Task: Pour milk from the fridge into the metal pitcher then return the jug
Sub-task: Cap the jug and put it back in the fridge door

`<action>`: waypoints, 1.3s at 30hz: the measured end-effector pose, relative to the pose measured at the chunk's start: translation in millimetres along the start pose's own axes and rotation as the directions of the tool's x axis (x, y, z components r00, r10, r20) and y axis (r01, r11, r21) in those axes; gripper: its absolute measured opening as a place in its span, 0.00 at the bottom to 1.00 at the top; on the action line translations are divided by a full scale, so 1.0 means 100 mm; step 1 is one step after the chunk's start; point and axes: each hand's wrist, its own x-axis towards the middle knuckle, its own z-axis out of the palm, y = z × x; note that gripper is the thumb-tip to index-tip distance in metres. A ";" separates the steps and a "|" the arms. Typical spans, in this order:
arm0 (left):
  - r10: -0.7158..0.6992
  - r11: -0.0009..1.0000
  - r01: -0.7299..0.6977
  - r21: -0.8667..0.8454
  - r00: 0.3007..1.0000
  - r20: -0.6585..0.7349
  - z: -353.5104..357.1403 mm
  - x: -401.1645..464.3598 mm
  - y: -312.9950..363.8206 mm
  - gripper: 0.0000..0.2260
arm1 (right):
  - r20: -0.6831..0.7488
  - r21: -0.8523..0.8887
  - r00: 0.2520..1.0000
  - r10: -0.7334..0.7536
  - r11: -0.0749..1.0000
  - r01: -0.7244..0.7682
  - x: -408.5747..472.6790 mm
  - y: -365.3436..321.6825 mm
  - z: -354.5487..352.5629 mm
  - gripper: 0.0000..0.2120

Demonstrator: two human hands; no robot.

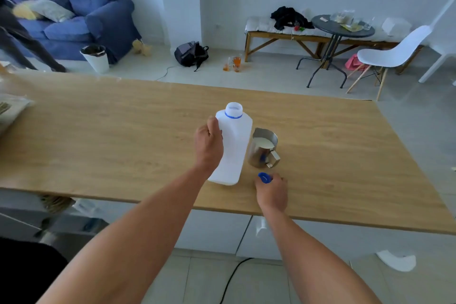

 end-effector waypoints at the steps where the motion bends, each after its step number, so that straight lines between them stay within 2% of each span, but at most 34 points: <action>1: -0.005 1.000 0.005 -0.016 1.000 -0.012 0.01 -0.01 -0.03 0.19 | 0.002 0.067 1.000 0.008 0.998 -0.008 -0.05 0.02 -0.02 0.13; 4: -0.012 0.999 0.012 -0.030 0.999 -0.031 0.02 -0.07 -0.07 0.20 | 0.027 0.306 0.999 -0.025 0.952 0.015 -0.26 0.01 -0.12 0.10; 7: -0.004 0.998 0.001 -0.069 0.999 -0.042 0.02 -0.11 -0.12 0.21 | -0.021 0.505 0.985 -0.172 0.848 0.159 -0.39 -0.12 -0.29 0.09; 10: -0.026 0.996 0.022 -0.090 0.999 -0.039 0.01 -0.13 -0.16 0.23 | -0.105 0.564 0.942 -0.318 0.761 0.320 -0.41 -0.47 -0.58 0.06; 12: -0.030 0.996 0.027 -0.091 0.999 -0.032 0.00 -0.14 -0.19 0.25 | -0.145 0.625 0.922 -0.359 0.689 0.367 -0.40 -0.81 -0.79 0.05; 15: -0.021 0.997 0.018 -0.078 0.999 -0.039 0.01 -0.15 -0.20 0.26 | -0.160 0.679 0.878 -0.451 0.595 0.429 -0.39 -1.23 -0.98 0.10; 18: -0.012 0.997 0.010 -0.077 0.999 -0.036 0.00 -0.16 -0.18 0.27 | -0.158 0.595 0.810 -0.564 0.601 0.534 -0.36 -1.49 -1.00 0.14; 20: -0.011 0.996 0.009 -0.083 1.000 -0.025 0.00 -0.16 -0.17 0.27 | -0.109 0.521 0.779 -0.618 0.631 0.574 -0.31 -1.58 -0.98 0.14; 24: -0.017 0.995 0.015 -0.100 1.000 -0.017 -0.01 -0.15 -0.18 0.26 | 0.109 0.370 0.697 -0.709 0.680 0.633 -0.20 -1.66 -1.01 0.16; 26: -0.011 0.995 0.009 -0.096 1.000 -0.019 -0.01 -0.14 -0.18 0.24 | 0.244 0.221 0.639 -0.729 0.683 0.696 -0.15 -1.72 -1.09 0.23; 28: 0.000 0.996 -0.001 -0.085 1.000 -0.018 -0.01 -0.14 -0.18 0.22 | 0.376 0.083 0.578 -0.725 0.647 0.758 -0.09 -1.84 -1.20 0.27; 30: 0.021 0.997 -0.021 -0.078 1.000 -0.008 -0.01 -0.13 -0.19 0.21 | 0.538 -0.014 0.518 -0.665 0.608 0.794 -0.09 -2.02 -1.35 0.24; 32: 0.040 0.997 -0.039 -0.065 0.999 0.012 -0.01 -0.13 -0.19 0.21 | 0.662 -0.147 0.464 -0.589 0.505 0.851 -0.09 -2.23 -1.44 0.24; 35: 0.043 0.998 -0.042 -0.039 0.999 0.022 -0.01 -0.10 -0.21 0.21 | 0.723 -0.292 0.445 -0.529 0.349 0.890 -0.09 -2.45 -1.42 0.26; 39: 0.037 0.998 -0.035 -0.055 0.999 0.025 -0.02 -0.10 -0.21 0.21 | 0.738 -0.333 0.441 -0.511 0.293 0.896 -0.12 -2.56 -1.40 0.25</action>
